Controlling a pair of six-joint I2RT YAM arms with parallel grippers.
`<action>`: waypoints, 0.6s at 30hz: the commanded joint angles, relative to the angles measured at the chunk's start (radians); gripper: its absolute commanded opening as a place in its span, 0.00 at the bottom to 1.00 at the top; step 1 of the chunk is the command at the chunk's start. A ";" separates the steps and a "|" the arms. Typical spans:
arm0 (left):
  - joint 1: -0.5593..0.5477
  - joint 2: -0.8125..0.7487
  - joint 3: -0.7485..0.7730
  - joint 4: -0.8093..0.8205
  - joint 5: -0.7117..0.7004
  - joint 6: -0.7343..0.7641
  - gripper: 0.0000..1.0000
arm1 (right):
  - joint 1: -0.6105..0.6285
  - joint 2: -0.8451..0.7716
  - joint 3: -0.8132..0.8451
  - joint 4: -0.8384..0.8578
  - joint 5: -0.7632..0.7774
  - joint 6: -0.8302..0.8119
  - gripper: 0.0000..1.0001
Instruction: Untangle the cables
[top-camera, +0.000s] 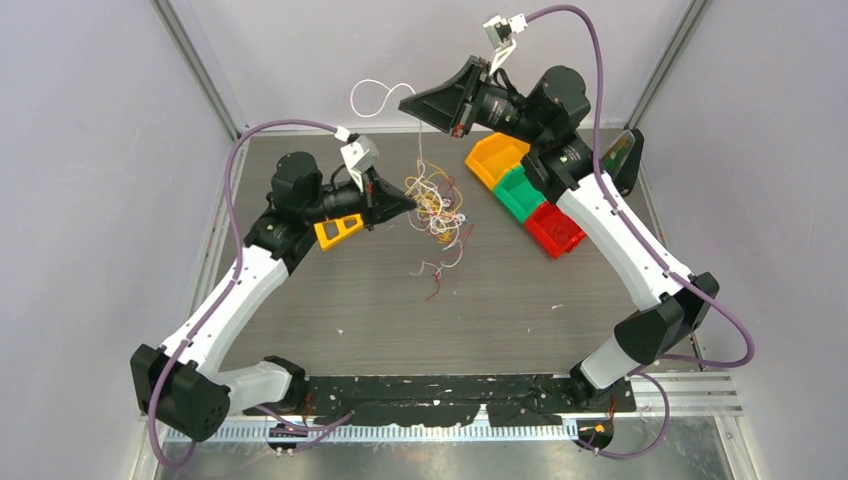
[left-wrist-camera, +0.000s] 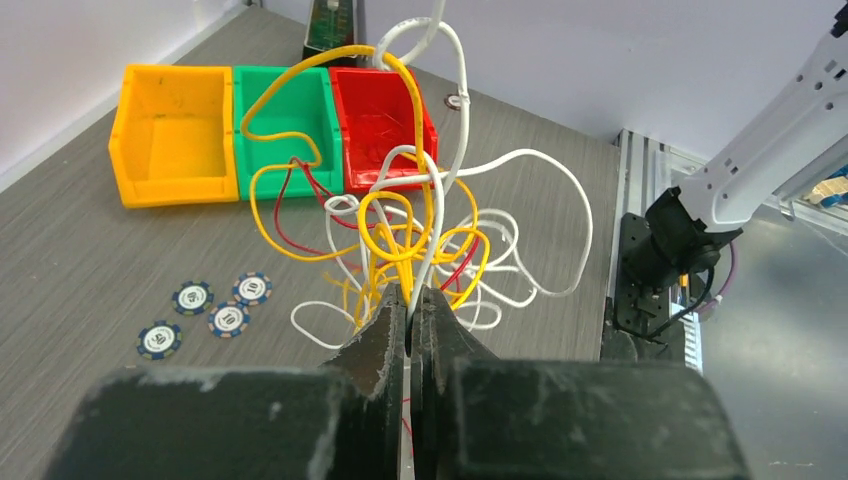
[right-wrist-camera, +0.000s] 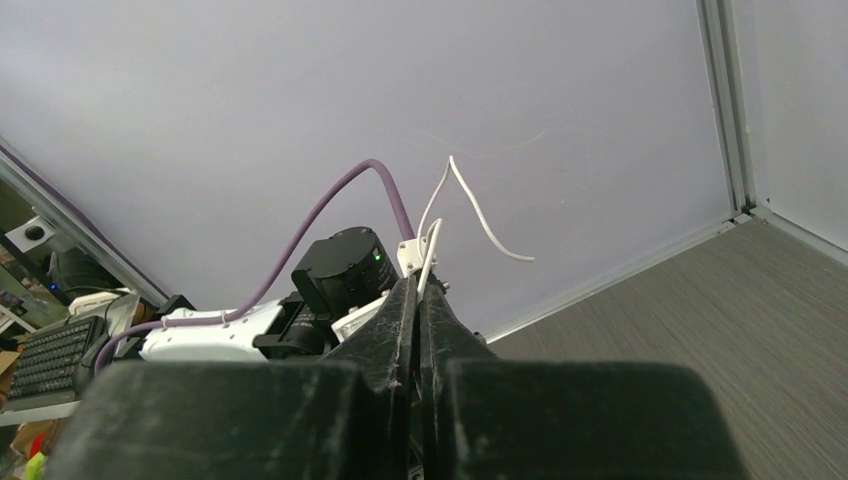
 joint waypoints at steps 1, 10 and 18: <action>0.001 -0.072 -0.018 0.033 0.027 0.006 0.00 | -0.017 -0.050 0.008 0.011 0.014 -0.017 0.05; 0.171 -0.213 -0.038 -0.066 0.046 -0.031 0.00 | -0.218 -0.176 -0.261 -0.269 -0.013 -0.343 0.05; 0.187 -0.188 0.051 -0.041 0.079 -0.162 0.00 | -0.240 -0.203 -0.523 -0.483 -0.099 -0.625 0.20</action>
